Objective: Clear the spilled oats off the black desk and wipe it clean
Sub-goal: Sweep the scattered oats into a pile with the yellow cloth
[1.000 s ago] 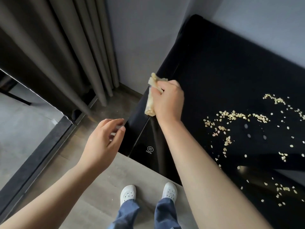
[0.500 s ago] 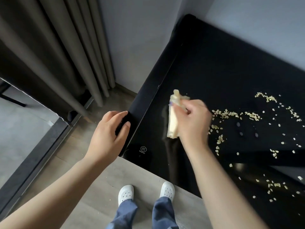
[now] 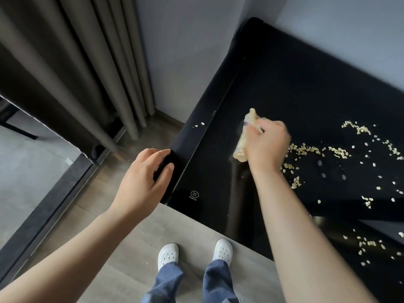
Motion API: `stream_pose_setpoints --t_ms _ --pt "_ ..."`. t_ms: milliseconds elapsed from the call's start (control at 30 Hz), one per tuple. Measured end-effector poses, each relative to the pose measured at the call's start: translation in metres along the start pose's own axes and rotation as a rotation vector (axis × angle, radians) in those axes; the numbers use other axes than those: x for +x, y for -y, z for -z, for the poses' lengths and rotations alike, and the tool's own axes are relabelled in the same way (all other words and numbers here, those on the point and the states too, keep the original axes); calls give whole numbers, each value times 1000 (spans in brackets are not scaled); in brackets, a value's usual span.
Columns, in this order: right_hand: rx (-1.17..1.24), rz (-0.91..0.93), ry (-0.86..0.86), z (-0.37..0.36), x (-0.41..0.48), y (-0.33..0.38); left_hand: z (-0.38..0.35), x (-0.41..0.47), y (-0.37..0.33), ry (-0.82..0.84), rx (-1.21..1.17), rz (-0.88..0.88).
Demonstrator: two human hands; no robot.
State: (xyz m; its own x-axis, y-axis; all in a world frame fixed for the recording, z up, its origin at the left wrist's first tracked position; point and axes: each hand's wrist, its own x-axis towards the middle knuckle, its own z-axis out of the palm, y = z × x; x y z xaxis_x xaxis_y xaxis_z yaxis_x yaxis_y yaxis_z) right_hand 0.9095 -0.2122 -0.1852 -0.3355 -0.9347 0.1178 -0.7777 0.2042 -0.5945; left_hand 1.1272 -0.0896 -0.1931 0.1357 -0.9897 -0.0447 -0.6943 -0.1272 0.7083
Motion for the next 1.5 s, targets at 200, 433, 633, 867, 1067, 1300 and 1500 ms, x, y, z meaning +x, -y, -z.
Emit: stream_pose_setpoints --t_ms 200,433,633,867,1067,1300,1500 --pt "190 102 98 31 -54 6 -1 -3 6 -17 3 -3" --pt "303 306 192 -12 -65 64 3 -8 7 11 -62 18" --pt "194 324 171 -57 -52 82 6 -20 15 17 -39 15" --pt "64 219 67 -49 -43 67 7 -15 14 -1 -37 18" --pt "-22 -17 -53 -7 -13 7 7 -4 7 -18 -36 -7" --pt "151 -21 -31 32 -43 -12 1 0 9 -31 35 -39" --pt "220 192 126 15 -108 16 -6 4 7 -10 52 -78"
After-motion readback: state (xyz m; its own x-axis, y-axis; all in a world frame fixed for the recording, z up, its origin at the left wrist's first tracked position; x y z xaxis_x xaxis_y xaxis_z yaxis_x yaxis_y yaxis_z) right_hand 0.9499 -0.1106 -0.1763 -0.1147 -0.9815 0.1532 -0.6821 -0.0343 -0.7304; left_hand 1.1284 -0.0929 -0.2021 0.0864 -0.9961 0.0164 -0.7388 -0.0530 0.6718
